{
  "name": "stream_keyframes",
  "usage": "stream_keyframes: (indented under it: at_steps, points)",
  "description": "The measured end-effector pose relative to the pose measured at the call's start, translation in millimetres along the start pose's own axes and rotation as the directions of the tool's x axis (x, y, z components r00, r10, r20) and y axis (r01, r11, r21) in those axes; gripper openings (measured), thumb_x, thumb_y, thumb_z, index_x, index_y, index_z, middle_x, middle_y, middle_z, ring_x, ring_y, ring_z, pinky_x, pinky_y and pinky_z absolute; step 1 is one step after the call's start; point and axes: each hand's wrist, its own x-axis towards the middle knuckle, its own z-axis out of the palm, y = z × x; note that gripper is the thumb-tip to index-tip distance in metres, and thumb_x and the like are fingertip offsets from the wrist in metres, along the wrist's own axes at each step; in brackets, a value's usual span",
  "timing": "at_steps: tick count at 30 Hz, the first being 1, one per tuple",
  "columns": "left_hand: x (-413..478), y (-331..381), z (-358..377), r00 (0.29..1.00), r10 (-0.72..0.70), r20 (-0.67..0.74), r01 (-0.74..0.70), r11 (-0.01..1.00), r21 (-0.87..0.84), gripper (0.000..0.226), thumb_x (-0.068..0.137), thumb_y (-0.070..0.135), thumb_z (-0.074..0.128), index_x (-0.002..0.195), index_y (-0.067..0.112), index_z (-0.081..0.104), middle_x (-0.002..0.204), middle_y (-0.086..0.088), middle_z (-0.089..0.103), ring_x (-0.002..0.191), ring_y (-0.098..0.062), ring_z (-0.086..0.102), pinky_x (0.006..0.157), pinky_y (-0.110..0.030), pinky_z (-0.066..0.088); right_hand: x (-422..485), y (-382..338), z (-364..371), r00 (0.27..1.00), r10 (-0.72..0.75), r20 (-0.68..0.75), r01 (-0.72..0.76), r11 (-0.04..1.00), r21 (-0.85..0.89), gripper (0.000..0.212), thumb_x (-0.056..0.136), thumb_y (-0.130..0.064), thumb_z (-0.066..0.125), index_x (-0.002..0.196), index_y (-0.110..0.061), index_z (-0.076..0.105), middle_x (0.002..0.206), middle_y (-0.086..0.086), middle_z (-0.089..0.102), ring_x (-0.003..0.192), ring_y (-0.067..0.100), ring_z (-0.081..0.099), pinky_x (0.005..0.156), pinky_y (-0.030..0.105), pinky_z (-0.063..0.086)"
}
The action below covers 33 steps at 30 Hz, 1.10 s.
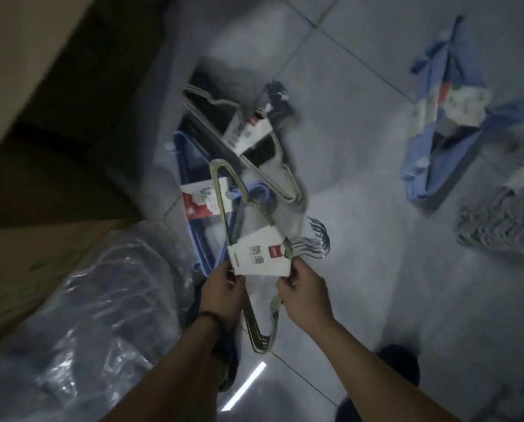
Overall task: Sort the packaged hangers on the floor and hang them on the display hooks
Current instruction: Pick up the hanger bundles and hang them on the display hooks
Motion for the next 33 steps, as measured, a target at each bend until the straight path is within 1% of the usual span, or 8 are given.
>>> stream_keyframes:
  at_steps: [3,6,11,16,20,25,29,33]
  points:
    - [42,-7,-37,0.995,-0.026,-0.097,0.027,1.000,0.005,0.025,0.100,0.022,0.062,0.124,0.018,0.063,0.120,-0.003,0.069,0.101,-0.019,0.063,0.089,-0.034,0.054,45,-39,37,0.998,-0.058,0.012,0.059,0.995,-0.075,0.024,0.094,-0.021,0.071,0.117,-0.026,0.069,0.107,-0.008,0.075,0.092,0.009,0.068,0.071,0.021,0.051]
    - [83,-14,-61,0.987,-0.066,-0.148,0.070,0.997,0.025,0.030,0.100,0.021,0.060,0.128,0.014,0.063,0.123,-0.010,0.069,0.109,-0.031,0.065,0.096,-0.040,0.054,82,-59,70,0.996,-0.076,0.036,0.079,0.994,-0.081,0.028,0.093,-0.015,0.072,0.120,-0.020,0.069,0.111,-0.002,0.075,0.099,0.014,0.069,0.083,0.028,0.054]
    - [132,-31,-74,0.979,-0.051,-0.196,0.075,0.991,0.114,0.040,0.095,0.030,0.066,0.133,0.017,0.063,0.126,-0.016,0.066,0.114,-0.037,0.064,0.097,-0.039,0.051,132,-66,112,0.998,0.063,-0.014,-0.065,0.977,-0.203,0.030,0.095,-0.032,0.071,0.121,-0.018,0.066,0.120,0.005,0.074,0.109,0.028,0.070,0.088,0.032,0.052]
    - [145,-39,-62,0.979,-0.186,-0.083,0.177,0.979,-0.106,0.070,0.094,0.017,0.069,0.154,0.020,0.034,0.145,-0.010,0.054,0.128,-0.032,0.055,0.101,-0.038,0.049,154,-56,135,0.973,0.229,-0.016,-0.229,0.966,-0.123,0.034,0.086,-0.039,0.079,0.106,-0.013,0.068,0.108,0.009,0.074,0.100,0.031,0.072,0.088,0.042,0.060]
    - [153,-49,-54,0.952,-0.302,0.057,0.307,0.941,-0.144,0.050,0.094,0.019,0.061,0.142,0.018,0.049,0.129,-0.009,0.065,0.109,-0.030,0.064,0.089,-0.038,0.055,150,-53,150,0.954,0.300,0.021,-0.299,0.941,0.156,0.022,0.084,-0.029,0.082,0.077,-0.017,0.066,0.084,0.002,0.072,0.084,0.026,0.070,0.079,0.038,0.057]
    - [135,-41,-60,0.942,-0.318,0.108,0.334,0.923,-0.192,0.062,0.058,0.036,0.065,0.117,0.015,0.062,0.109,-0.009,0.069,0.093,-0.029,0.068,0.076,-0.039,0.059,137,-49,140,0.916,0.400,0.031,-0.395,0.888,0.237,0.024,0.070,-0.030,0.076,0.087,-0.014,0.070,0.089,0.011,0.073,0.080,0.029,0.069,0.073,0.042,0.055]
    - [66,-19,-70,0.934,-0.323,0.154,0.357,0.871,-0.336,0.069,0.054,0.032,0.074,0.119,0.013,0.060,0.111,-0.012,0.071,0.094,-0.028,0.071,0.079,-0.043,0.063,83,-50,114,0.901,0.420,0.114,-0.435,0.865,0.250,0.040,0.063,-0.025,0.073,0.099,-0.007,0.075,0.098,0.014,0.077,0.090,0.034,0.073,0.078,0.044,0.062]
    - [-13,5,-78,0.924,-0.207,0.321,0.347,0.807,-0.478,0.052,0.075,0.012,0.086,0.122,0.006,0.066,0.112,-0.016,0.076,0.095,-0.028,0.077,0.075,-0.037,0.064,-1,-50,65,0.936,0.334,0.112,-0.349,0.921,0.171,0.023,0.086,-0.018,0.070,0.107,-0.019,0.077,0.098,0.003,0.079,0.091,0.026,0.075,0.087,0.050,0.063]
